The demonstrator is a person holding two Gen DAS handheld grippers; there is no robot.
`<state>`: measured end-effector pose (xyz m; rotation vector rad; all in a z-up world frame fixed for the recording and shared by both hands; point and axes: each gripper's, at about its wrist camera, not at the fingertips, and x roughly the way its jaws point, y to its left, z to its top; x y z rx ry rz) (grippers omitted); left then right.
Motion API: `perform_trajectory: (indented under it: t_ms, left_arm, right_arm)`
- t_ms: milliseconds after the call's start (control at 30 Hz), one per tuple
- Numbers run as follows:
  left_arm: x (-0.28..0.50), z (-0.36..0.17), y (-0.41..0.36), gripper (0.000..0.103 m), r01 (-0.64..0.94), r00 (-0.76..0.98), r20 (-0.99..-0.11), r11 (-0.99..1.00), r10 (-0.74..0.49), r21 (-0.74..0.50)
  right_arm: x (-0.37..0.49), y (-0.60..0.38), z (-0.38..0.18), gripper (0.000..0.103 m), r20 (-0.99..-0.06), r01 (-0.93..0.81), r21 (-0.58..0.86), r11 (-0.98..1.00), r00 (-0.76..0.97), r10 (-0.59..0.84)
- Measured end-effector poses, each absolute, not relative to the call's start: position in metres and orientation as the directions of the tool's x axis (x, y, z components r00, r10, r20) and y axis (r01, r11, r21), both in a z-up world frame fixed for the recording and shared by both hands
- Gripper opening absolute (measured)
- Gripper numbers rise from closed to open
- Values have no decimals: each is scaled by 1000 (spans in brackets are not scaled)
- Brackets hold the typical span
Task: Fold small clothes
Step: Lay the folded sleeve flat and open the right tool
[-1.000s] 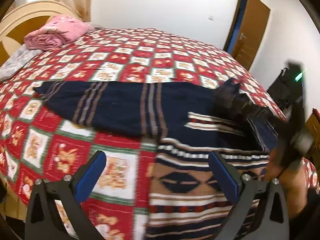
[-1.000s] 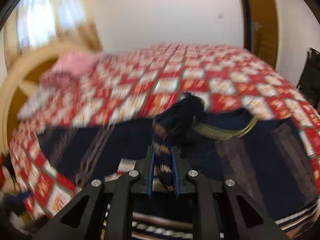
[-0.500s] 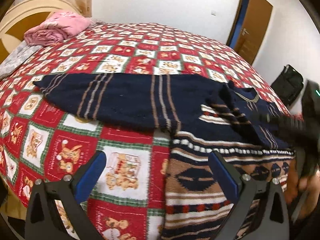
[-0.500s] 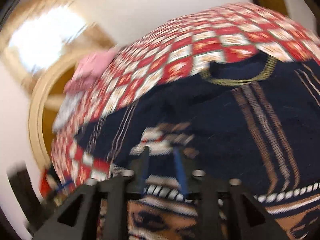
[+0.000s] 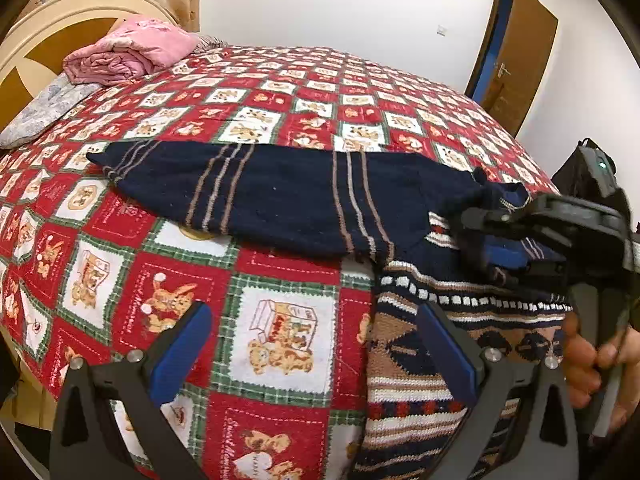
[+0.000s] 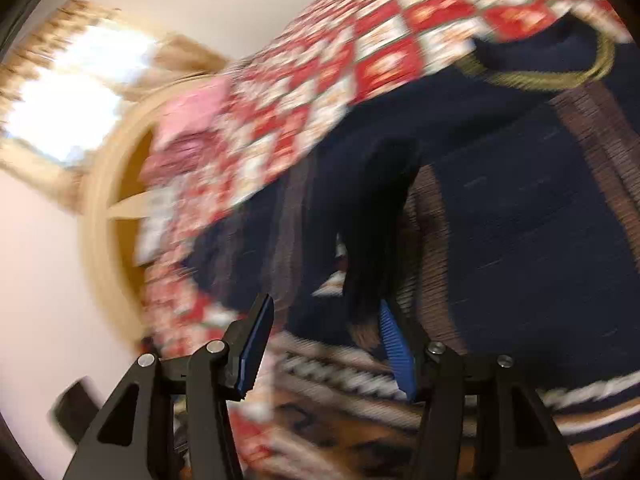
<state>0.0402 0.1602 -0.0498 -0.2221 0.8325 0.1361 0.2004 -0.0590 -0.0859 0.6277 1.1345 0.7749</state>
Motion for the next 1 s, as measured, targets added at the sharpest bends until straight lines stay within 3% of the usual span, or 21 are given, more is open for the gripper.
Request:
perform_trajectory:
  t_ms: [67,200,333,467,667,867,900,933,1000]
  left_arm:
    - [38,-50,161,103,-207,670,-741,969,42,-132]
    - [40,-52,164,103,-215,664,-747,965,33,-148]
    - [40,-51,159,103,-194,668,-744,970,23,-145]
    - [39,-45,151,103,-161,681,-732,980,25,-117]
    - [52,-40,129,103,-107,695,-719,992,28,-65]
    - [86,-37,90,103,-55,703,-709,998,46,11]
    - [91,-39,85,103,-54,698,-714,998,51,19]
    - [97,-41,81,103,-49,689,-723,998,54,28]
    - [103,-45,75,103,-43,676,-734,998,62,45]
  right_arm:
    - [200,-65,-84,56,-531,-224,789,572,219,819]
    - [189,-72,-65,56,-664,-318,576,753,355,658]
    - [187,-93,-64,56,-644,-296,592,749,385,661]
    - [176,-130,-67,56,-682,-245,528,813,447,578]
    - [157,-234,-55,56,-697,-69,414,907,617,366]
    - [154,-331,-84,56,-832,173,229,958,545,100]
    - [152,-345,-93,53,-856,232,203,951,514,58]
    - [147,-360,-95,40,-849,253,245,936,523,81]
    - [143,-363,-84,38,-837,239,248,939,542,83]
